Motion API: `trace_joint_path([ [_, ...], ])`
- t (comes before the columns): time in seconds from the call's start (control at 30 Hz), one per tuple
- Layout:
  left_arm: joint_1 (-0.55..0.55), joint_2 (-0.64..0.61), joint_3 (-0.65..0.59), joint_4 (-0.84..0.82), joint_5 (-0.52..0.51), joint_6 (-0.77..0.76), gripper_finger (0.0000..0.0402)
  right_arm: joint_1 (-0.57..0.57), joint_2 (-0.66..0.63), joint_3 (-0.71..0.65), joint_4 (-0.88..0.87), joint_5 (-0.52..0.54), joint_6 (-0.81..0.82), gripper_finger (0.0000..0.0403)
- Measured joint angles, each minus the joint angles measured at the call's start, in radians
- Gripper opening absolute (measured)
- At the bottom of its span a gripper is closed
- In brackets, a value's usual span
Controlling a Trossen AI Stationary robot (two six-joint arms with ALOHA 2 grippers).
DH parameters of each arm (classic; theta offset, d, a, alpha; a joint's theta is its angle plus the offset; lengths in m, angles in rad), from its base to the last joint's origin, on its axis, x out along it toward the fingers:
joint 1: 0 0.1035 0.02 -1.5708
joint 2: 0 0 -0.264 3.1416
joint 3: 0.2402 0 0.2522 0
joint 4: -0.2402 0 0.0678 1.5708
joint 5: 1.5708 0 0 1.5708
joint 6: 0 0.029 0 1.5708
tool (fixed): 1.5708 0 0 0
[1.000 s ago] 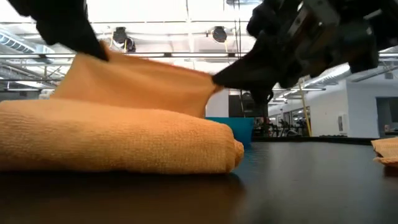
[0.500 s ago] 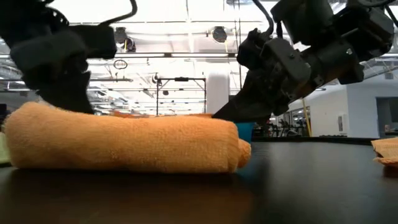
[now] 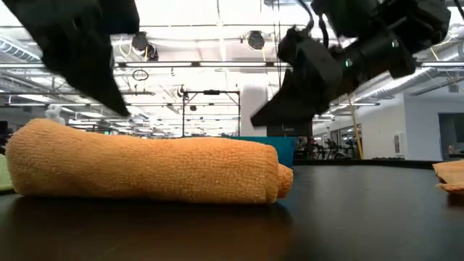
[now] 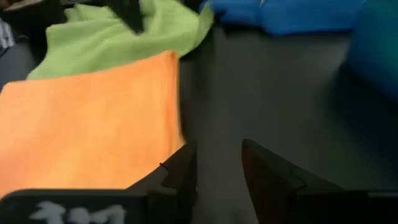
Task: Fold microfiber towels
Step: Put the folded orange microfiber cloth into the blue bin
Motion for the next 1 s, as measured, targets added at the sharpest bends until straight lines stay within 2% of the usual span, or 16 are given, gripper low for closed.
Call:
trace_joint_path([
  [0.1, -0.028, -0.033, 0.001, 0.057, -0.032, 0.093, 0.0021, 0.002, -0.047, -0.002, 0.007, -0.004, -0.051, 0.0120],
  [0.23, -0.047, -0.027, 0.001, 0.108, -0.088, 0.193, 0.0021, 0.011, -0.049, -0.023, 0.056, -0.045, -0.096, 0.0120],
  [0.43, 0.014, 0.002, 0.001, 0.155, -0.113, 0.275, 0.0021, 0.009, -0.004, -0.043, 0.159, -0.142, -0.144, 0.0120],
  [0.6, 0.091, 0.004, 0.001, 0.243, -0.007, 0.358, 0.0021, 0.009, 0.026, -0.043, 0.228, -0.168, -0.153, 0.0120],
  [0.77, 0.111, 0.009, 0.001, 0.350, 0.064, 0.422, 0.0021, 0.010, 0.046, -0.043, 0.245, -0.167, -0.115, 0.0120],
  [0.87, 0.082, 0.036, 0.000, 0.397, 0.065, 0.397, 0.0021, 0.028, 0.048, -0.043, 0.265, -0.167, -0.079, 0.0120],
  [1.0, -0.008, 0.083, 0.002, 0.468, -0.020, 0.379, 0.0012, 0.082, 0.048, -0.043, 0.317, -0.168, -0.115, 0.0120],
])
